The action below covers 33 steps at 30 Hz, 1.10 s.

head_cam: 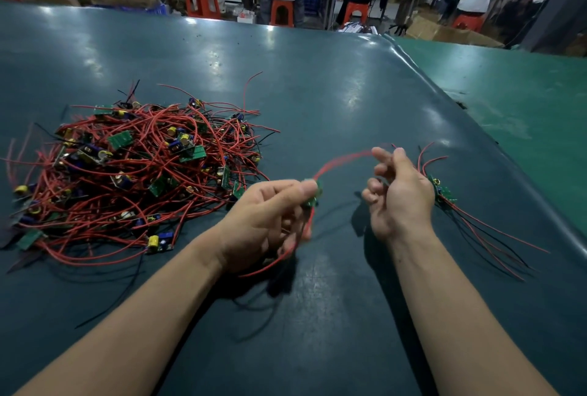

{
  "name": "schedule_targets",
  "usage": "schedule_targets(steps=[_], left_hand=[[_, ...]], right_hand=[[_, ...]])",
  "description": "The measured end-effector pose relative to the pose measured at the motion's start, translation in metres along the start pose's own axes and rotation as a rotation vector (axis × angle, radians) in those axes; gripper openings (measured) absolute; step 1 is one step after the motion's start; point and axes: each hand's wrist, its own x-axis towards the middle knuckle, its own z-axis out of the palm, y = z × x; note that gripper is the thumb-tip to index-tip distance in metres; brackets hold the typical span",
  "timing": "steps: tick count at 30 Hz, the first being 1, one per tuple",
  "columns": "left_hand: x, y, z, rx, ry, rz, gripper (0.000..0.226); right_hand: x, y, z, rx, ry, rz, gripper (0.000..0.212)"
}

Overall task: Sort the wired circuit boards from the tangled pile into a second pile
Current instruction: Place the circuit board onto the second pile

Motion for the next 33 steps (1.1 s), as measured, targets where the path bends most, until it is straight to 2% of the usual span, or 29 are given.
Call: schedule_targets(steps=[2, 4, 6, 7, 9, 13, 16, 19, 22, 25, 27, 30, 33], left_hand=[[0.002, 0.002, 0.001, -0.048, 0.051, 0.046, 0.025], [0.003, 0.004, 0.001, -0.048, 0.067, 0.032, 0.031], [0.003, 0.004, 0.002, -0.025, 0.042, -0.015, 0.040], [0.003, 0.004, 0.002, -0.023, 0.039, -0.033, 0.043], [0.003, 0.004, 0.001, -0.022, 0.046, -0.055, 0.044], [0.006, 0.007, -0.005, -0.048, 0.098, -0.095, 0.048], [0.007, 0.007, -0.013, -0.051, 0.164, -0.013, 0.022], [0.006, 0.006, -0.017, -0.045, 0.156, 0.008, 0.016], [0.006, 0.004, -0.016, -0.027, 0.183, 0.012, 0.018], [0.009, 0.006, -0.018, -0.088, 0.300, 0.069, 0.020], [0.011, 0.007, -0.020, -0.126, 0.361, 0.091, 0.017], [0.013, 0.006, -0.019, -0.199, 0.359, 0.059, 0.026], [0.014, 0.009, -0.019, -0.287, 0.371, 0.046, 0.047]], right_hand=[[-0.004, -0.002, -0.001, -0.130, -0.180, 0.123, 0.034], [-0.014, 0.003, 0.001, -0.303, -0.514, 0.227, 0.037], [-0.023, 0.010, 0.003, -0.339, -0.792, 0.273, 0.034], [-0.025, 0.012, 0.003, -0.313, -0.845, 0.265, 0.028], [-0.023, 0.011, 0.003, -0.253, -0.819, 0.207, 0.020], [-0.017, 0.005, 0.004, -0.099, -0.594, 0.105, 0.019], [-0.014, 0.003, 0.004, -0.081, -0.452, -0.038, 0.012], [-0.014, 0.003, 0.004, -0.108, -0.396, -0.137, 0.014], [-0.012, 0.000, 0.003, -0.145, -0.363, -0.103, 0.009], [-0.011, -0.001, 0.000, -0.234, -0.363, 0.036, 0.001], [-0.013, 0.000, 0.000, -0.259, -0.359, 0.065, 0.003], [-0.014, -0.001, 0.003, -0.226, -0.268, -0.134, 0.009], [-0.011, -0.006, 0.004, -0.079, -0.029, -0.340, 0.007]])
